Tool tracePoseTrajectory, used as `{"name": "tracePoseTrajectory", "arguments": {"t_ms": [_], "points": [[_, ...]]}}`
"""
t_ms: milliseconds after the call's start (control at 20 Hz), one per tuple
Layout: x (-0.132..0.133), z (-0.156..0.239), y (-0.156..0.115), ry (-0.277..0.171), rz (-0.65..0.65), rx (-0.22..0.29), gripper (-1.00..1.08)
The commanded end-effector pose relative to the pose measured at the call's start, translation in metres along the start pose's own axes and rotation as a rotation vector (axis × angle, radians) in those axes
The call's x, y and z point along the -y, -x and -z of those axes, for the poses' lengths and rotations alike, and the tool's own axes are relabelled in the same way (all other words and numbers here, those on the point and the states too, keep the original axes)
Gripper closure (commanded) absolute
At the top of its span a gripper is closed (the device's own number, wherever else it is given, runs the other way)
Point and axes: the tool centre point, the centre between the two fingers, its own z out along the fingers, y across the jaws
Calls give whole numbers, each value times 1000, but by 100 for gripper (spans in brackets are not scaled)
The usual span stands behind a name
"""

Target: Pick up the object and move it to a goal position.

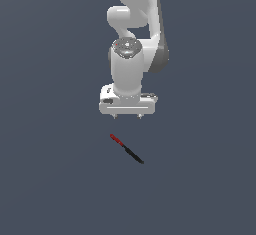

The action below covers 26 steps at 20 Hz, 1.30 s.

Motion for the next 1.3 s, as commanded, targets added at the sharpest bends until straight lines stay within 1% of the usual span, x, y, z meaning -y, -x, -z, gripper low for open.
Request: {"name": "tracePoseTrajectory", "arguments": {"t_ms": [0, 150, 350, 500, 850, 1250], "points": [[0, 0, 0, 0, 0, 0, -92], [5, 3, -3, -2, 12, -9, -92], [22, 13, -12, -8, 51, -38, -92], [28, 18, -14, -11, 59, -50, -92], [26, 15, -15, -8, 74, -46, -92], [23, 0, -24, -1, 176, -38, -92]]}}
